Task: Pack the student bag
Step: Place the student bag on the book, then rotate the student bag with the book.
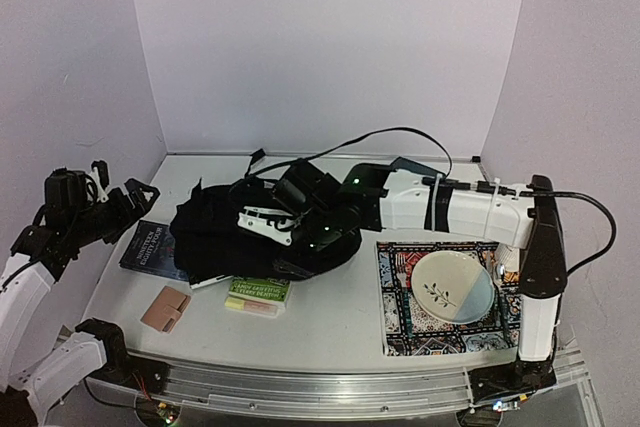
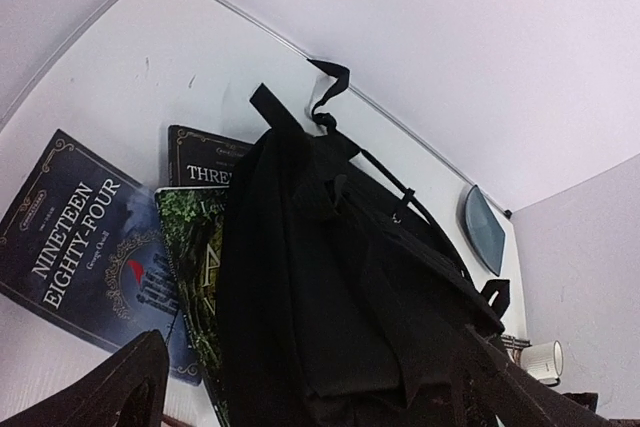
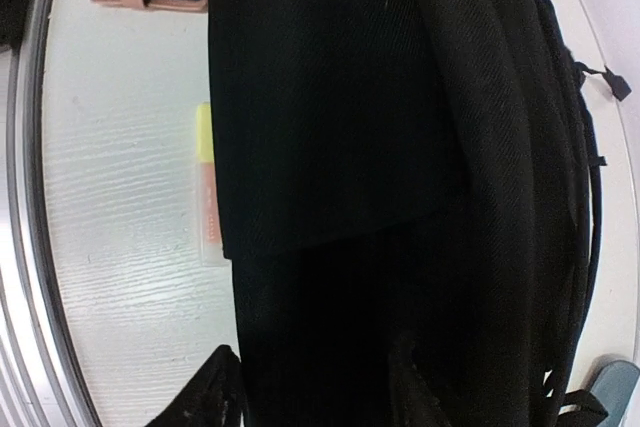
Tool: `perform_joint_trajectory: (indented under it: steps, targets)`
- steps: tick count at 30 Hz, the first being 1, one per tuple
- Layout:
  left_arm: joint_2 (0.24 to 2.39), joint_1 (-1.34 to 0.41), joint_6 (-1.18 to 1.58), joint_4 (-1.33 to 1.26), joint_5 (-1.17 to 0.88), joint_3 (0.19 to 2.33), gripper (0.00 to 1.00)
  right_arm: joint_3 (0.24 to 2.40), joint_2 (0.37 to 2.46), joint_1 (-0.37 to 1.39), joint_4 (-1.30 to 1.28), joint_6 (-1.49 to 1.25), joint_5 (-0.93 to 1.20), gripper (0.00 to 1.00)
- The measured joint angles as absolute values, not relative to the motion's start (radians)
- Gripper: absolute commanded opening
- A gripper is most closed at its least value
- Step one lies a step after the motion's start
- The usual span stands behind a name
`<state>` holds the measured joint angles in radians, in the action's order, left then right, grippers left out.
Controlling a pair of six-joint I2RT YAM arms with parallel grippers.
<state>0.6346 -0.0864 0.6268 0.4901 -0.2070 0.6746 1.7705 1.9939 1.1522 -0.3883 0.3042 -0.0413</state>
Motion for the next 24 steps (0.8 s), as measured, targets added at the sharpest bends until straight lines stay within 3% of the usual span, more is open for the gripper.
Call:
perform_joint_trajectory:
  steps: [5,8,14,24]
  targets:
    - [0.638,-0.086,0.643,0.554,-0.186,0.674,0.99,1.709,1.922,1.15,-0.373,0.21,0.005,0.82]
    - [0.662,-0.086,0.643,0.575,-0.187,0.674,1.0,1.676,1.864,1.15,-0.356,0.155,0.005,0.87]
    - [0.778,-0.086,0.603,0.586,-0.247,0.674,0.97,1.622,1.821,1.119,-0.307,0.024,-0.04,0.89]
    - [0.931,-0.087,0.531,0.566,-0.378,0.674,0.93,1.527,1.865,0.898,-0.187,-0.122,-0.032,0.92]
